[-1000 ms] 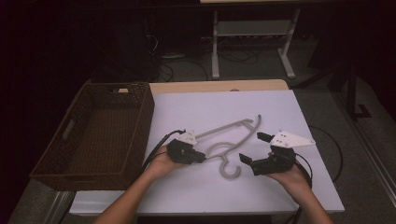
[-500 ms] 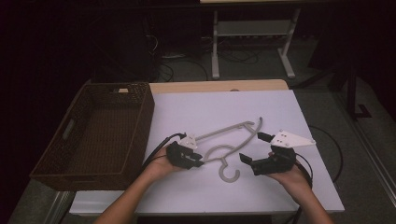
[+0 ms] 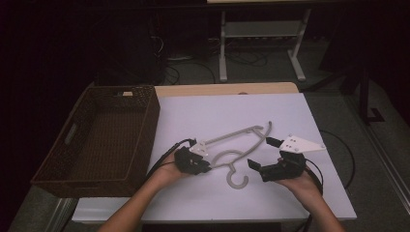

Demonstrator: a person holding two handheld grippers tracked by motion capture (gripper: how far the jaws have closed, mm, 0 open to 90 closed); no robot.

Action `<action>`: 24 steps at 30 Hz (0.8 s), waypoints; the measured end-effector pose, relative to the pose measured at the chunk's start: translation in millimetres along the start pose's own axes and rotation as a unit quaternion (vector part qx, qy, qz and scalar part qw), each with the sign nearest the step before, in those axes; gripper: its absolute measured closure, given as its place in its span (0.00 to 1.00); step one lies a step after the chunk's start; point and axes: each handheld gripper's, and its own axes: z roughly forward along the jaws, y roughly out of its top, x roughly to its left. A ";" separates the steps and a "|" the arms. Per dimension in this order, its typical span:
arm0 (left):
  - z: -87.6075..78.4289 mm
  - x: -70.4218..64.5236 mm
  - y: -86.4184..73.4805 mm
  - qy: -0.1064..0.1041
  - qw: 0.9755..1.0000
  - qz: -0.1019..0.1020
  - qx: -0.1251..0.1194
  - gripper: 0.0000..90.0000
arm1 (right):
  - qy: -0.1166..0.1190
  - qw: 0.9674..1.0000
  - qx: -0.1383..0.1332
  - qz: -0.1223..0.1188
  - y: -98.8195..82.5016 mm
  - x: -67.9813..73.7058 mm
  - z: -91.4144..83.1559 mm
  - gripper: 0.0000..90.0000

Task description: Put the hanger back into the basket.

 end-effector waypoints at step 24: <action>-9.5 0.1 3.1 0.003 1.000 0.005 -0.012 0.92 | -0.002 1.000 -0.003 0.007 -0.7 -1.6 -2.0 0.00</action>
